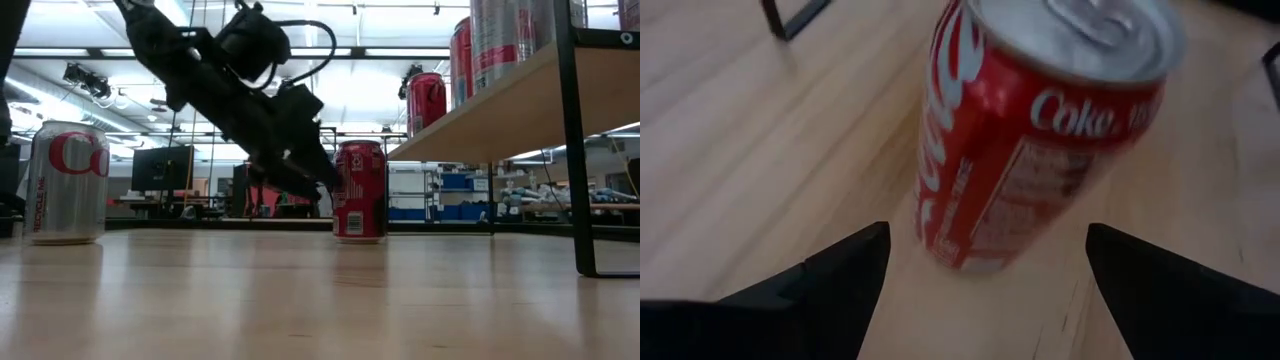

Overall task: Place canned beverage on shelf
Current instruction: Put the red white soda can on the shelf aligned with the other red white soda can

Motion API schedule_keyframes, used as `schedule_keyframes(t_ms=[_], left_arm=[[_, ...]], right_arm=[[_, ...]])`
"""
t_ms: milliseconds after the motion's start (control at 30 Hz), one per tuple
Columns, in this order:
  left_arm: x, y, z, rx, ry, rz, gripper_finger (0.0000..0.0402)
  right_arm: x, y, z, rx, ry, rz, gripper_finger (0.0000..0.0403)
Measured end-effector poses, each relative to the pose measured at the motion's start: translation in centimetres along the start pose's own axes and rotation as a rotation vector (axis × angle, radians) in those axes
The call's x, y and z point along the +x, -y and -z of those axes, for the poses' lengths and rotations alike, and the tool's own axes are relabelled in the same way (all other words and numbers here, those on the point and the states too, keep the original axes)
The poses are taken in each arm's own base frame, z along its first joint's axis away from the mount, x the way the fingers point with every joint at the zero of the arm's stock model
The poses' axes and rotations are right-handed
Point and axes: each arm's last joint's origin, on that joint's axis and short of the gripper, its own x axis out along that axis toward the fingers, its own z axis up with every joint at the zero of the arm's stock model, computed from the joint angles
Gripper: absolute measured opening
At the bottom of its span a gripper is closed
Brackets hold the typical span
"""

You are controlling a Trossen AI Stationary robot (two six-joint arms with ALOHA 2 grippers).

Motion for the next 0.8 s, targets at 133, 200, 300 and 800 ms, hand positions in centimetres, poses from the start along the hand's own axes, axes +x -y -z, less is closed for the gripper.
schedule_keyframes(t_ms=[133, 200, 300, 800], left_arm=[[1.1, -0.1, 0.8, -0.002, -0.003, -0.002, 0.0347], [1.5, -0.1, 1.0, -0.004, 0.012, 0.003, 0.0347], [2.1, 0.0, 1.0, -0.011, 0.048, 0.015, 0.0347], [3.7, 0.1, 1.8, -0.091, 0.125, 0.044, 0.0334]], right_arm=[[0.3, -0.2, 0.0, 0.001, -0.003, 0.002, 0.0348], [0.4, -0.2, 0.0, 0.0, -0.006, 0.003, 0.0348], [0.5, -0.3, 0.1, -0.001, -0.008, 0.003, 0.0348], [0.5, -0.3, 0.1, 0.006, -0.009, 0.002, 0.0348]])
